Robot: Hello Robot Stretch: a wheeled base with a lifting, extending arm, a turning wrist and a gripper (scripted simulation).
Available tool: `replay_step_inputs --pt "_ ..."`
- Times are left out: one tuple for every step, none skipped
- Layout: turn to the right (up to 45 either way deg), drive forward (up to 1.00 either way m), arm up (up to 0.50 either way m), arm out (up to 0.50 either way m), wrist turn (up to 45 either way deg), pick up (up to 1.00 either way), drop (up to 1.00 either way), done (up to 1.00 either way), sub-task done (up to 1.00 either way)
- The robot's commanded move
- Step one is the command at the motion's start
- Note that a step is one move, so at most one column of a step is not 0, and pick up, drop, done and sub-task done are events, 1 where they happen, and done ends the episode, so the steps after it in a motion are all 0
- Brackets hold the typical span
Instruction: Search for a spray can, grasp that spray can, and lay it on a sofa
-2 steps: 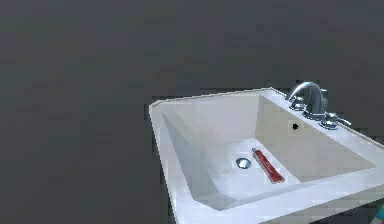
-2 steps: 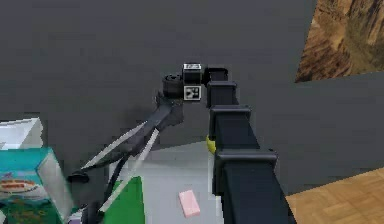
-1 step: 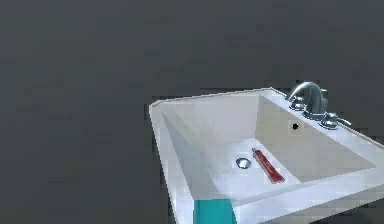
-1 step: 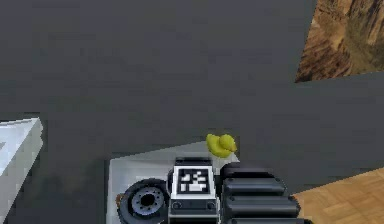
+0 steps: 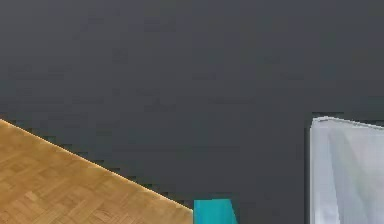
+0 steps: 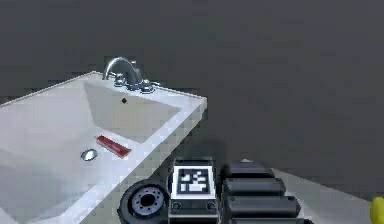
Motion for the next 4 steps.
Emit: replay_step_inputs --pt "-45.0 0.0 0.0 0.0 0.0 0.0 0.0 0.0 0.0" --pt "-30.0 0.0 0.0 0.0 0.0 0.0 0.0 0.0 0.0" --pt "0.0 0.1 0.0 0.0 0.0 0.0 0.0 0.0 0.0" --pt "-45.0 0.0 0.0 0.0 0.0 0.0 0.0 0.0 0.0"
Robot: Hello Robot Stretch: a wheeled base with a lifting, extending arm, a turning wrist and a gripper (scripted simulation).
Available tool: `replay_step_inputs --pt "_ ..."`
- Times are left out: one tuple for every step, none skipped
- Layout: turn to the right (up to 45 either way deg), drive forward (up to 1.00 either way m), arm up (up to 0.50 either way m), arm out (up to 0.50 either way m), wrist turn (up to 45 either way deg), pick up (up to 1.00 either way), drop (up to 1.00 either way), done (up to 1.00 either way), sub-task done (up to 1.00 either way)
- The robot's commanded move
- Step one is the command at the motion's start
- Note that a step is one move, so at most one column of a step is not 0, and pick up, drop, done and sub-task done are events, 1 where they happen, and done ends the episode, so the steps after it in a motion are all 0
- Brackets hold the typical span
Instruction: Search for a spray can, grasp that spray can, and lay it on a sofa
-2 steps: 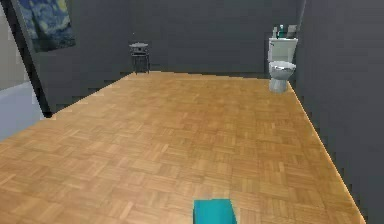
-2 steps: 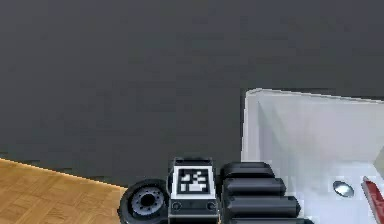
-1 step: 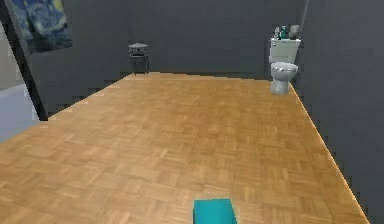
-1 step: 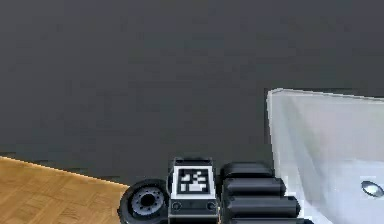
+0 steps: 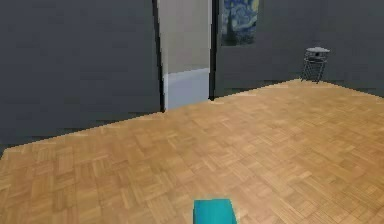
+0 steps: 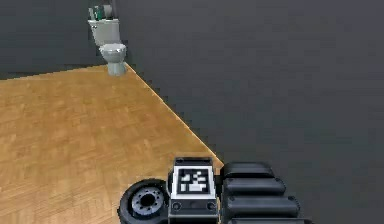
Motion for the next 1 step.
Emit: replay_step_inputs --pt "0.0 1.0 0.0 0.0 0.0 0.0 0.0 0.0 0.0"
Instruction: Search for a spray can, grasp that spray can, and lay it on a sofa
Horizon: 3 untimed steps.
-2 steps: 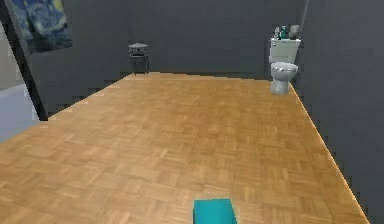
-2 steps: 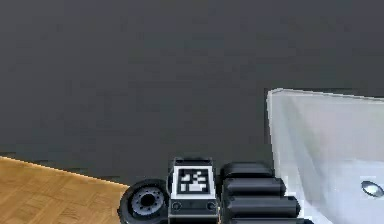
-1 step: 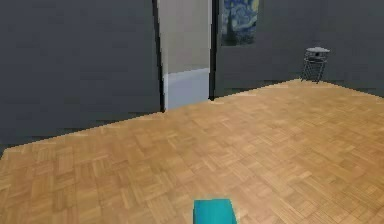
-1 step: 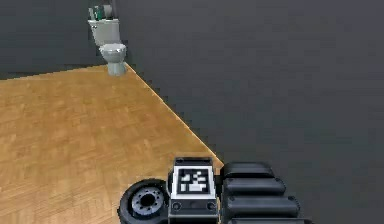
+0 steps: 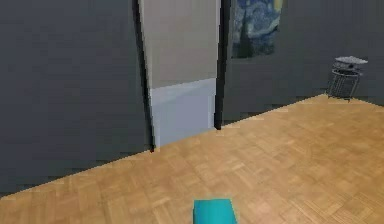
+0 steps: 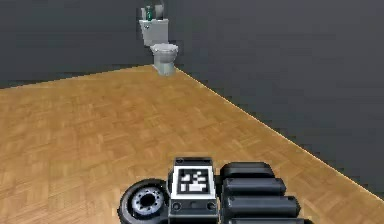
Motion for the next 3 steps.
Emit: replay_step_inputs --pt "0.0 1.0 0.0 0.0 0.0 0.0 0.0 0.0 0.0" --pt "0.0 1.0 0.0 0.0 0.0 0.0 0.0 0.0 0.0" --pt "3.0 0.0 0.0 0.0 0.0 0.0 0.0 0.0 0.0"
